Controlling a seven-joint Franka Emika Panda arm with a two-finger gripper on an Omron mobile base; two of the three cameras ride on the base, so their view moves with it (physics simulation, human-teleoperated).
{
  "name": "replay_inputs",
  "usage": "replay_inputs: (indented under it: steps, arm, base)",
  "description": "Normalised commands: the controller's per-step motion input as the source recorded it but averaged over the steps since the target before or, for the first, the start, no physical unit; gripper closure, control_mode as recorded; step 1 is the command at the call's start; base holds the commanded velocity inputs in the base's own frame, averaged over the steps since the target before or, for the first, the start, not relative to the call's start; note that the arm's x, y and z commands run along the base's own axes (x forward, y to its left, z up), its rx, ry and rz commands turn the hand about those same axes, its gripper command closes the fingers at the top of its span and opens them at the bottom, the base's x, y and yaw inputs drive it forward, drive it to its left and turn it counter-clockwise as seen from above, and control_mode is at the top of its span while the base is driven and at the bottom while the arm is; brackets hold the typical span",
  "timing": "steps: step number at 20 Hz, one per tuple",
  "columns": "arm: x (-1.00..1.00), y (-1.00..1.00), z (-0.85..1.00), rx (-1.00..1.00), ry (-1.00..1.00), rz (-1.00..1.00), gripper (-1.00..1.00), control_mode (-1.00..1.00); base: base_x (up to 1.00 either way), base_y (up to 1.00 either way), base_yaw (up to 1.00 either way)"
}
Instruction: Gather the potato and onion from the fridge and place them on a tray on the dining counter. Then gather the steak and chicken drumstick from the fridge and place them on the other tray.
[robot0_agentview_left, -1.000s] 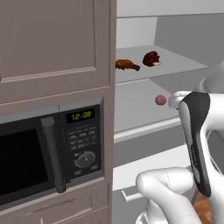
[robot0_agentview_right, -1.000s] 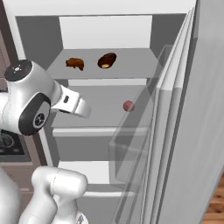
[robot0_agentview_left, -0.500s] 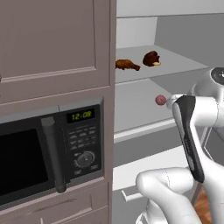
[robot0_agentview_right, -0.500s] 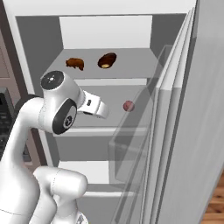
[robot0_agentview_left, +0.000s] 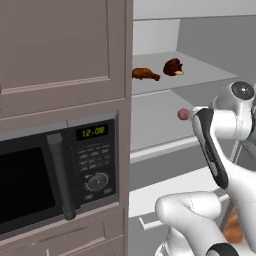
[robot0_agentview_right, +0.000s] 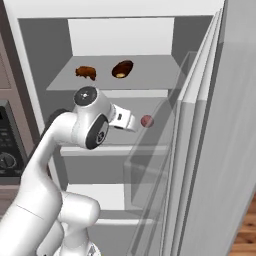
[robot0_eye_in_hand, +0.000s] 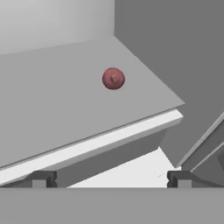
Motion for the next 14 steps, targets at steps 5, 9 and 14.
replay_inputs:
  steps: [5, 9, 14]
  arm:
    - [0.92, -0.12, -0.09, 0.00, 0.00, 0.02, -1.00, -1.00]
    - [0.67, -0.20, -0.20, 0.00, 0.00, 0.03, -1.00, -1.00]
    - [0.59, -0.21, -0.31, 0.00, -0.05, 0.02, -1.00, -1.00]
  base:
    - [0.00, 0.00, 0.00]
    - [0.00, 0.00, 0.00]
    - [0.00, 0.00, 0.00]
